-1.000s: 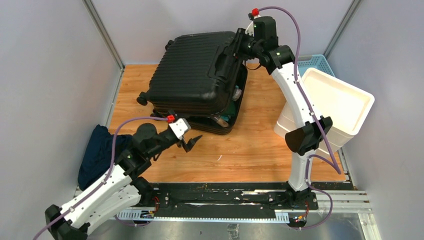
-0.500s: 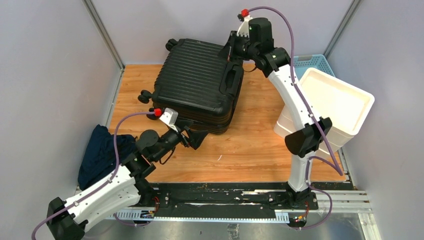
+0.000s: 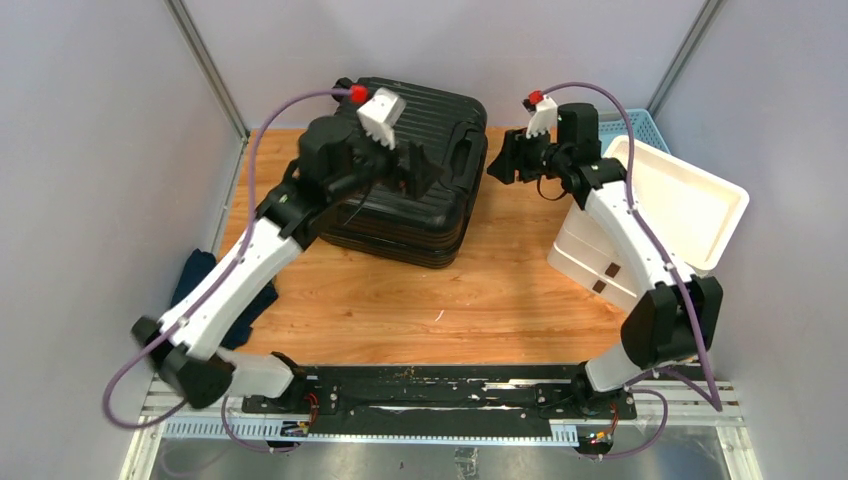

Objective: Open, take out, and arrange the luggage
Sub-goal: Open the luggage at the center of the board.

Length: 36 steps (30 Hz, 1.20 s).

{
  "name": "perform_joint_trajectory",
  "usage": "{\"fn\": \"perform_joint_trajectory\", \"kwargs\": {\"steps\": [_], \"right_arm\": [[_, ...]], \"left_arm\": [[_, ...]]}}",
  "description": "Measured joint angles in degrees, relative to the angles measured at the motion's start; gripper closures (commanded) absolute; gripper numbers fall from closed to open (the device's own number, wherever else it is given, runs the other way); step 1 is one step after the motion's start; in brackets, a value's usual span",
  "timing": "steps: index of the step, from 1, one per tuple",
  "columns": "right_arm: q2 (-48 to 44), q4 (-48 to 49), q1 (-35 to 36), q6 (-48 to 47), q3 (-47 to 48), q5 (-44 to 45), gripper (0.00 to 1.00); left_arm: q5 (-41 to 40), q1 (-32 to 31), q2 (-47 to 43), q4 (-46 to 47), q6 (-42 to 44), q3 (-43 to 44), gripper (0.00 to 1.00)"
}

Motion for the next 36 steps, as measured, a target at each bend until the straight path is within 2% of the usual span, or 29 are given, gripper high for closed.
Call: {"fn": "perform_joint_trajectory", "kwargs": {"steps": [3,7,13,16,19,26,29,30,32,33,36], "right_arm": [[-4.3,3.5,-0.5,-1.2,-4.2,0.7,0.49],[-7.6,7.0,-2.3,-1.2,-7.9,0.9,0.51],[-7.3,8.7,-3.0,-1.1,-8.9,1.2,0.52],[-7.2,8.8,-3.2,-0.8,-9.3,1.1,0.52],[-7.2,9.1,-3.9,-0.4,-9.4,0.8,0.52],[-7.2,10.1,-4.8,0.6,-9.9,0.4,0.52],[-7.2,10.2,-4.9,0.7,-10.4,0.3,0.52],[-7.2,10.2,-4.9,0.7,-10.5,0.3,0.52],[-7.1,10.3,-4.9,0.9,-10.5,0.3,0.52],[-7.0,10.4,-4.9,1.0,-10.5,0.3,0.52],[-6.8,10.4,-4.9,1.3,-10.6,0.0,0.50]], "left_arm": [[1.6,0.1,11.7,-1.8,-2.1,10.4,0.18],[0.5,-0.3,26.4,-5.3,-4.0,21.6,0.19],[-9.2,-4.0,43.1,-14.1,-3.4,38.5,0.19],[-15.7,-6.3,48.6,-16.7,-1.8,45.6,0.27],[-19.7,-7.6,51.6,-17.8,-0.5,48.4,0.31],[-26.6,-8.1,56.3,-20.0,2.6,49.4,0.35],[-27.8,-8.0,57.6,-19.7,3.9,49.6,0.51],[-27.9,-8.1,57.6,-20.0,3.9,49.6,0.61],[-27.6,-8.1,57.7,-20.4,4.4,49.6,0.88],[-27.1,-8.1,57.7,-20.4,4.0,49.6,0.98],[-26.9,-8.2,57.7,-21.2,1.6,50.0,1.00]]}}
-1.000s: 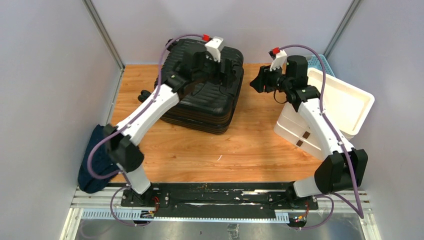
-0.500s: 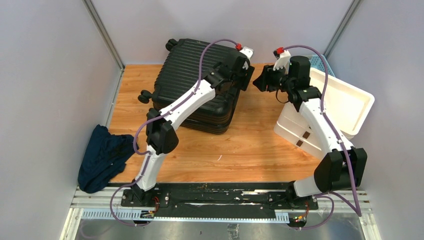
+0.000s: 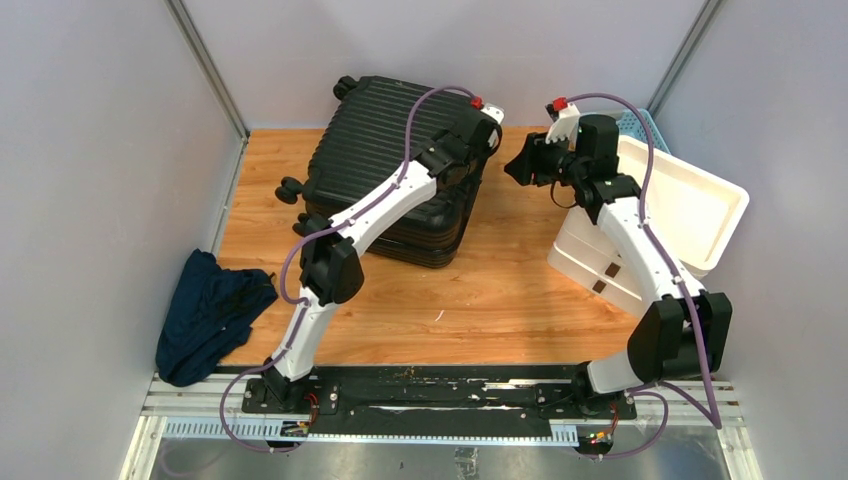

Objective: Open, take out, and arrange the luggage
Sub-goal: Open the luggage at the center of the board.

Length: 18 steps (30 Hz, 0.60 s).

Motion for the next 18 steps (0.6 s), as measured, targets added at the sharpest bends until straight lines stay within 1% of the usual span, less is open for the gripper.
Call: {"fn": "perform_joint_trajectory", "kwargs": {"steps": [8,11,14,16,18], "right_arm": [[0.1,2.1,0.0,1.3,-1.9,-4.8,0.37],[0.1,3.3,-0.2,2.5,-2.2,-6.6,0.32],[0.1,5.7,-0.5,5.1,-3.6,-9.3,0.30],[0.1,7.9,-0.5,7.2,-5.0,-11.0,0.28],[0.2,12.2,-0.6,11.1,-7.4,-13.1,0.27]], "left_arm": [[1.7,0.5,-1.8,-1.8,-1.2,0.6,1.00],[3.5,1.6,-4.5,-1.8,-3.0,0.0,1.00],[6.6,3.8,-9.1,-0.2,-6.0,-2.3,1.00],[8.7,5.3,-12.4,1.2,-8.1,-4.3,1.00],[10.4,7.0,-15.4,2.7,-9.9,-5.8,1.00]]}}
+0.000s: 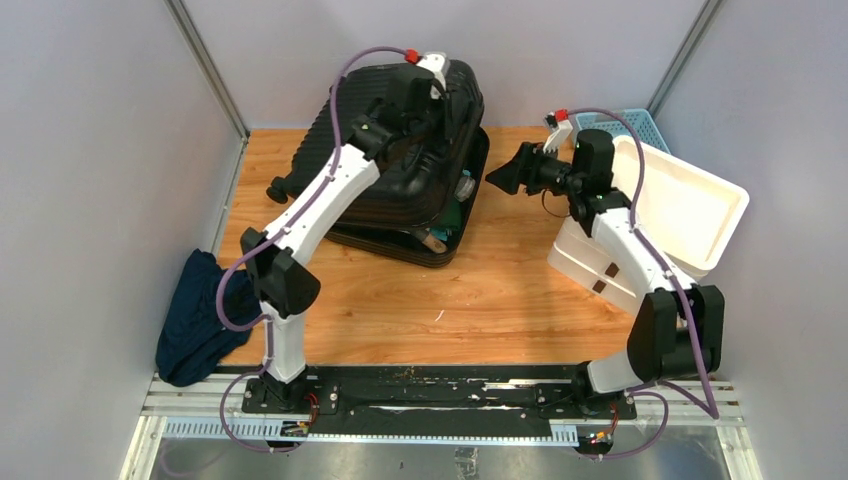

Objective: Open, take out, and arrange the luggage
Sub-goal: Open the luggage at the center of the board.

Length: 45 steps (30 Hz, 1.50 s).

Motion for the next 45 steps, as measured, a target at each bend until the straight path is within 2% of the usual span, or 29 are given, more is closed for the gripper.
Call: {"fn": "perform_joint_trajectory", "kwargs": {"steps": [2,6,8,11,13,17,18,21,22,24,27,33,36,38,40,42,45], "right_arm": [[0.3,6.2,0.0,4.7,-3.4,-1.8,0.28],[1.5,15.9,0.2,12.7,-9.9,-2.6,0.37],[2.7,15.9,0.9,14.0,-10.2,-1.0,0.50],[5.7,15.8,3.1,16.5,-7.6,0.5,0.70],[8.8,16.4,4.7,19.6,-4.5,0.4,0.79],[17.1,19.0,7.4,26.2,2.5,-0.9,0.81],[19.4,19.6,8.1,27.9,4.2,-1.3,0.81],[24.2,23.4,9.7,33.7,6.5,-2.9,0.81],[25.2,24.6,10.0,35.6,6.9,-3.4,0.81],[27.1,28.5,10.5,40.0,7.4,-4.7,0.81],[29.7,33.7,10.7,46.5,8.7,-6.4,0.81],[32.4,35.7,10.4,51.6,10.3,-7.2,0.81],[32.4,35.6,10.6,51.8,10.8,-7.8,0.81],[32.4,35.4,10.7,51.3,11.1,-8.0,0.81],[32.4,34.2,10.7,50.6,11.6,-8.1,0.81],[32.3,33.0,10.7,49.7,12.2,-8.2,0.81],[32.3,30.7,10.8,47.9,13.3,-8.2,0.81]], "left_arm": [[1.3,1.3,-2.3,1.1,-1.4,-0.6,1.00],[2.7,2.8,-4.2,1.9,-2.8,-1.0,1.00],[3.4,3.2,-4.3,2.0,-3.2,-1.1,1.00],[4.2,3.5,-4.3,2.4,-3.5,-1.7,1.00],[4.6,3.6,-4.3,2.5,-3.7,-1.8,1.00],[5.9,4.5,-4.3,2.8,-4.6,-1.8,1.00],[6.3,4.7,-4.3,2.9,-4.9,-1.8,0.95],[8.0,5.8,-4.3,3.1,-5.5,-1.7,0.61],[8.7,6.2,-4.3,2.9,-5.6,-1.5,0.53],[10.1,7.0,-4.4,2.1,-4.8,-0.8,0.43],[12.2,8.7,-7.2,2.1,-2.4,-0.9,0.36],[15.5,15.5,-23.2,3.6,2.4,-8.9,0.34],[12.7,20.2,-32.3,6.0,8.2,-15.7,0.34],[10.2,24.4,-36.4,7.9,11.5,-20.8,0.44],[9.6,31.6,-38.5,9.7,12.8,-25.3,0.69],[10.7,39.9,-37.9,13.4,11.7,-29.6,0.73],[11.9,47.7,-33.5,17.0,8.8,-35.1,0.73]]}}
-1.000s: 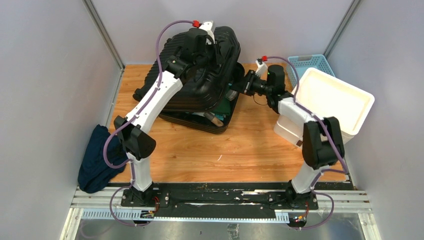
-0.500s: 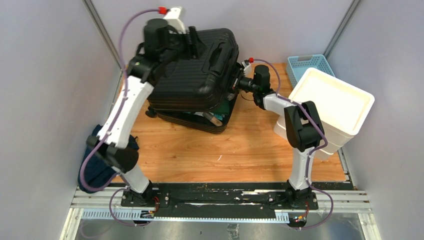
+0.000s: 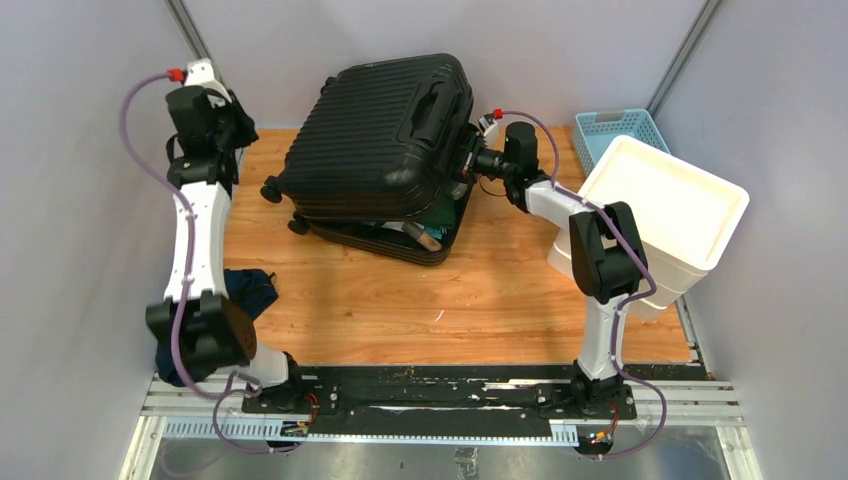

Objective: Open, take out, and arrange the luggage
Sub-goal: Open the luggage at the center of the board.

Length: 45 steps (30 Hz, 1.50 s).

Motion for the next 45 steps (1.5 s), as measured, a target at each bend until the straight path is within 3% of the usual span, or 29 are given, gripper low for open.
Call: {"fn": "perform_joint_trajectory", "kwargs": {"steps": [7,14,18,23,35,40,45], "right_arm": [[0.0,-5.6,0.9,-4.5,3.3,0.0,0.81],[-0.6,-13.4,1.7,-10.8,8.5,0.2,0.81],[-2.1,-18.8,1.7,-15.1,11.8,0.8,0.81],[-3.6,-23.5,1.5,-19.1,16.2,1.6,0.80],[-5.8,-30.2,3.9,-26.9,27.5,2.8,0.78],[-5.8,-34.8,9.1,-31.0,32.4,4.2,0.78],[-5.6,-38.4,13.2,-35.1,36.1,5.7,0.74]], "left_arm": [[0.9,1.9,16.6,-1.9,-2.3,-2.7,0.73],[1.7,1.8,20.2,-2.5,-2.6,-2.7,0.75],[1.7,1.6,20.2,-1.8,-2.0,-3.4,0.75],[1.5,-0.2,16.9,2.8,-1.5,-10.5,0.75],[7.7,-12.5,10.4,2.0,-3.6,-23.7,0.72],[5.2,-9.7,8.0,0.4,-6.5,-26.0,0.69],[2.7,-2.4,5.1,1.9,-9.8,-24.9,0.66]]}}
